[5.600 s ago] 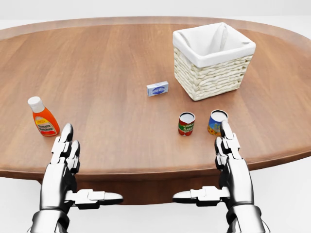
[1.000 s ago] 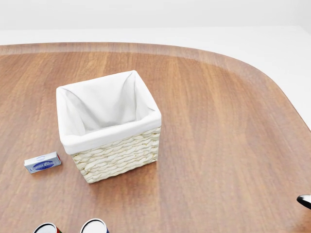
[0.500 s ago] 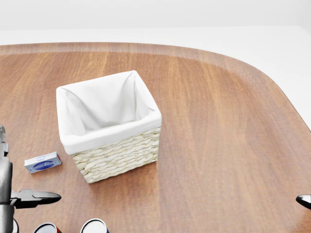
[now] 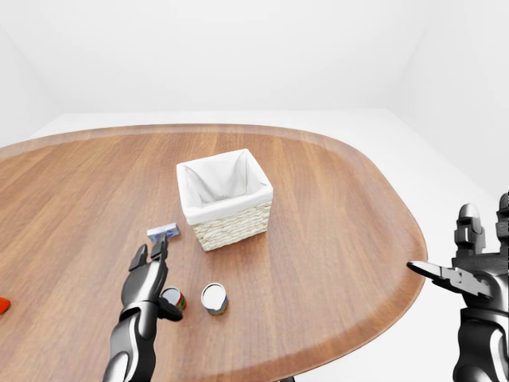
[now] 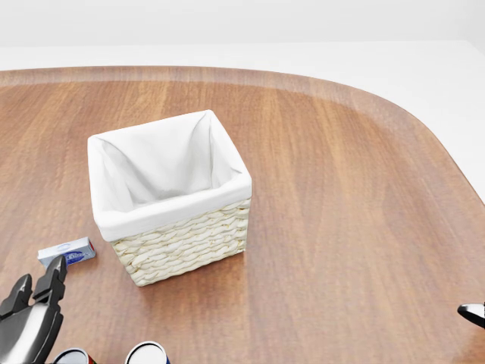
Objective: Pick up the tomato sauce, and put it in the basket.
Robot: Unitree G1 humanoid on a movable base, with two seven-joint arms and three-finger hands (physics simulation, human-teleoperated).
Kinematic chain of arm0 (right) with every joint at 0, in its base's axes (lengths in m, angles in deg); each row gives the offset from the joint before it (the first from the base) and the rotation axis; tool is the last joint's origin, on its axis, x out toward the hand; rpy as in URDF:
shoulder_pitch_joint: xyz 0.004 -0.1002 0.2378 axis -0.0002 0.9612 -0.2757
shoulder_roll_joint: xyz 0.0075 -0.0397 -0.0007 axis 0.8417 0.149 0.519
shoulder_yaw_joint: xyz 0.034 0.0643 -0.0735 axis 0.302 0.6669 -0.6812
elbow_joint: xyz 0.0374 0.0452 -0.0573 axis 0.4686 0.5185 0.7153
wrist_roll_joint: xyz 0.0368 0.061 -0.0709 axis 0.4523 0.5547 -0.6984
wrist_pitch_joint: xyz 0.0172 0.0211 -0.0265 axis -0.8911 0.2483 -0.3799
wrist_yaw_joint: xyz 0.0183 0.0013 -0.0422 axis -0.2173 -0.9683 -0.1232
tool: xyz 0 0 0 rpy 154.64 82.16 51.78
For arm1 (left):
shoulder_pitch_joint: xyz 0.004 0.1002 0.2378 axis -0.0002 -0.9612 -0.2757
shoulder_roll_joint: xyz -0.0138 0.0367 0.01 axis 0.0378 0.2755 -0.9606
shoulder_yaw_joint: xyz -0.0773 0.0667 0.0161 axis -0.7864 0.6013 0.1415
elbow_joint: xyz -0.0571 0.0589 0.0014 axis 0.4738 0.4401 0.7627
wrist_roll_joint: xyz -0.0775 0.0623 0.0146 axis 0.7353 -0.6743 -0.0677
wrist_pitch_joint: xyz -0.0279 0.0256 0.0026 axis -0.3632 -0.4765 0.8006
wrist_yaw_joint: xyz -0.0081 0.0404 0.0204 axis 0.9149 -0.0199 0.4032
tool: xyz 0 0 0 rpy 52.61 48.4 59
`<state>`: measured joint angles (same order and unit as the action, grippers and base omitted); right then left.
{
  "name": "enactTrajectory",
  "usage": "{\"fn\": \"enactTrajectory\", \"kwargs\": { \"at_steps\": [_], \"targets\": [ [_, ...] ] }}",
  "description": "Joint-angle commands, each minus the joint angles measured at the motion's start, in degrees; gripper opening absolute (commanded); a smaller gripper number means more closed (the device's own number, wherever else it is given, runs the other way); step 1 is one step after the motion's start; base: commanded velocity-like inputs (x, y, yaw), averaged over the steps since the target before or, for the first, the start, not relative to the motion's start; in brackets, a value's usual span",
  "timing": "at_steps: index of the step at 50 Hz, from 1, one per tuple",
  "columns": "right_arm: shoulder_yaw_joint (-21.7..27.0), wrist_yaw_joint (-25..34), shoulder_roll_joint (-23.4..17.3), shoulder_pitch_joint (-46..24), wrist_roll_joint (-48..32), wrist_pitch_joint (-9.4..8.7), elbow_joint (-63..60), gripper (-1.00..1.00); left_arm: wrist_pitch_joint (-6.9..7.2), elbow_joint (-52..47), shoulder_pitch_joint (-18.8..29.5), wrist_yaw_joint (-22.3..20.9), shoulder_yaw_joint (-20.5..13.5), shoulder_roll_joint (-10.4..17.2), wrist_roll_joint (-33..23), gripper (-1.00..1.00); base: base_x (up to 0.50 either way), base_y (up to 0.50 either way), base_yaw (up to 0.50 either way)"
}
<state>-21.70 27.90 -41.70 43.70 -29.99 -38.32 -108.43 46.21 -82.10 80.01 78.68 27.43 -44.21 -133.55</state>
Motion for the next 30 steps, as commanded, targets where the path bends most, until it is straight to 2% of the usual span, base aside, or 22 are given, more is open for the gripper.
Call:
{"fn": "enactTrajectory", "kwargs": {
  "at_steps": [1, 5, 18, 20, 21, 24, 30],
  "targets": [
    [-0.4, -0.1, 0.0, 0.0, -0.1, 0.00, 0.4, 1.00, 0.00, -0.3, -2.4, -2.4, -0.1, -0.9, -4.9, 1.00, 0.00, 0.00, 0.00],
    [-0.4, -0.1, 0.0, -0.1, -0.2, 0.00, 0.6, 1.00, 0.00, 0.6, -2.0, -2.7, 0.1, -0.8, -5.2, 1.00, 0.00, 0.00, 0.00],
    [0.0, -0.1, -0.1, 0.0, 0.2, 0.00, 0.0, 1.00, 0.00, 8.9, 0.1, 1.3, 2.5, 0.6, -7.9, 1.00, 0.00, 0.00, 0.00],
    [0.1, -0.1, -0.1, 0.0, 0.3, 0.00, 0.2, 1.00, 0.00, 9.3, 0.3, 0.5, 2.7, 0.3, -6.7, 1.00, 0.00, 0.00, 0.00],
    [0.0, -0.1, -0.1, 0.0, 0.2, 0.00, 0.2, 1.00, 0.00, 12.1, 1.4, 2.2, 2.9, 0.7, -7.3, 1.00, 0.00, 0.00, 0.00],
    [0.0, -0.2, -0.1, 0.0, 0.2, 0.00, 0.1, 1.00, 0.00, 14.9, 2.3, 3.3, 3.5, 1.2, -6.9, 1.00, 0.00, 0.00, 0.00],
    [0.1, -0.2, -0.1, 0.0, 0.3, 0.00, -0.3, 1.00, 0.00, 18.5, 3.3, 4.1, 5.1, 1.8, -6.0, 1.00, 0.00, 0.00, 0.00]
  ]
}}
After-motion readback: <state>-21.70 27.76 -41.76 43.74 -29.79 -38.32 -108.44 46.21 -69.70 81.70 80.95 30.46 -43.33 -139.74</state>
